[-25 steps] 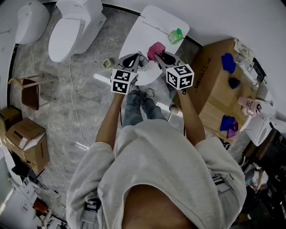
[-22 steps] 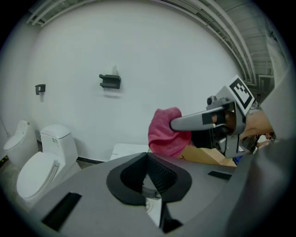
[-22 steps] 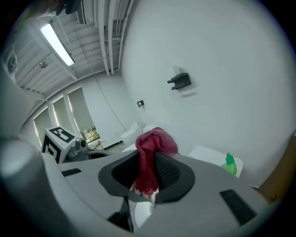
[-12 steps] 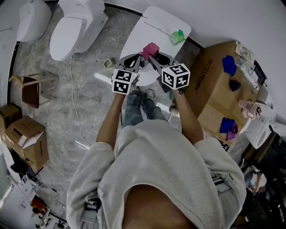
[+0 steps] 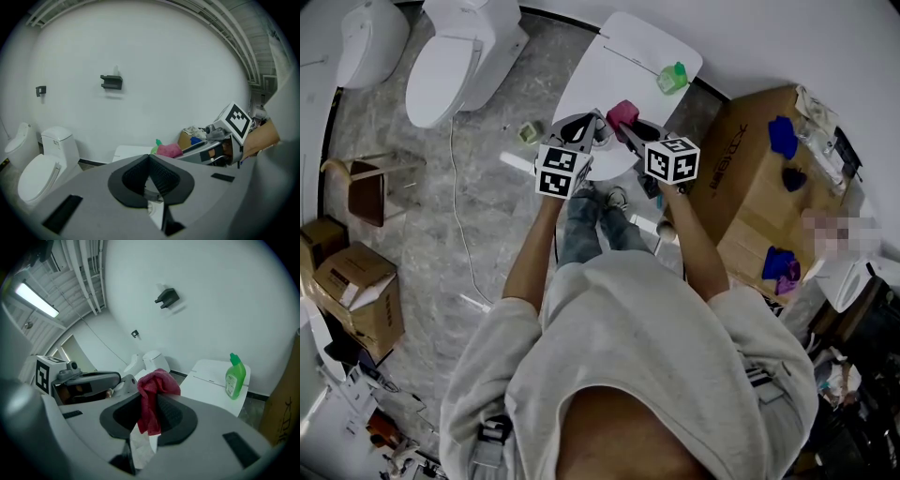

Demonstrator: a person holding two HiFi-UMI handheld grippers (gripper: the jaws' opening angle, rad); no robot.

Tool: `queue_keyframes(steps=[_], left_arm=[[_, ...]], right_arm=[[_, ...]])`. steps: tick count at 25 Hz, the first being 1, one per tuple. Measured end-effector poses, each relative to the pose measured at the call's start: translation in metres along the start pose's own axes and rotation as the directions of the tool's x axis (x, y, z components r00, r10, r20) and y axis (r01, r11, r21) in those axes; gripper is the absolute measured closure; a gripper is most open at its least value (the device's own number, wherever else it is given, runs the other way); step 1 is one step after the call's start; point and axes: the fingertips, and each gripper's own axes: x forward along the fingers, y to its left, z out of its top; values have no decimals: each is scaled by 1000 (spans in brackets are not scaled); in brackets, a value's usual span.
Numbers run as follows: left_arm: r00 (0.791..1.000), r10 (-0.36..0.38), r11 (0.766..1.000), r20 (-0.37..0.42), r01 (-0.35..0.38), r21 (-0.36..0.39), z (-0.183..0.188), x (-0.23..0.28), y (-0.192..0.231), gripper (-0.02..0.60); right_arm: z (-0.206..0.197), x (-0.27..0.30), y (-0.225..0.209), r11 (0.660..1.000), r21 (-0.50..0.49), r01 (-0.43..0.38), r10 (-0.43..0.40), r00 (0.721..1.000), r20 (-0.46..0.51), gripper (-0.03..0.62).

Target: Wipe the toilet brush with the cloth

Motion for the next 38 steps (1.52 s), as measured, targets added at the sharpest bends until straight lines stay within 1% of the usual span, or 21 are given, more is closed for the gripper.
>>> queue_keyframes(steps=[4,10,15,22,33,38], left_arm=[[1000,1,1000,-1,-1,2,1,0,0,563],[1000,0,1000,-5,0,4,0,0,0,563],[1000,6,1000,-5,-6,21,0,0,0,563],[1000,13,1000,-7,-13,28,1,0,0,563],[999,30,999,28,-30,18,12,-10,5,563],[997,50,999,55,-50,1,18,-24,11,563]], right_arm=[[-9,-1,-9,1000,8,22,-22,1000,-19,494],[-30,-3,-27,997,-2,72,-72,995,-72,494],[-39,-11,-33,993,-34,109,-111,990,-84,494],[-25,-24,-27,988,-79,130,-133,991,-30,494],[5,-37,-14,976,-159,149,-144,989,44,494],[24,-47,-2,967,-198,162,-146,985,95,494]])
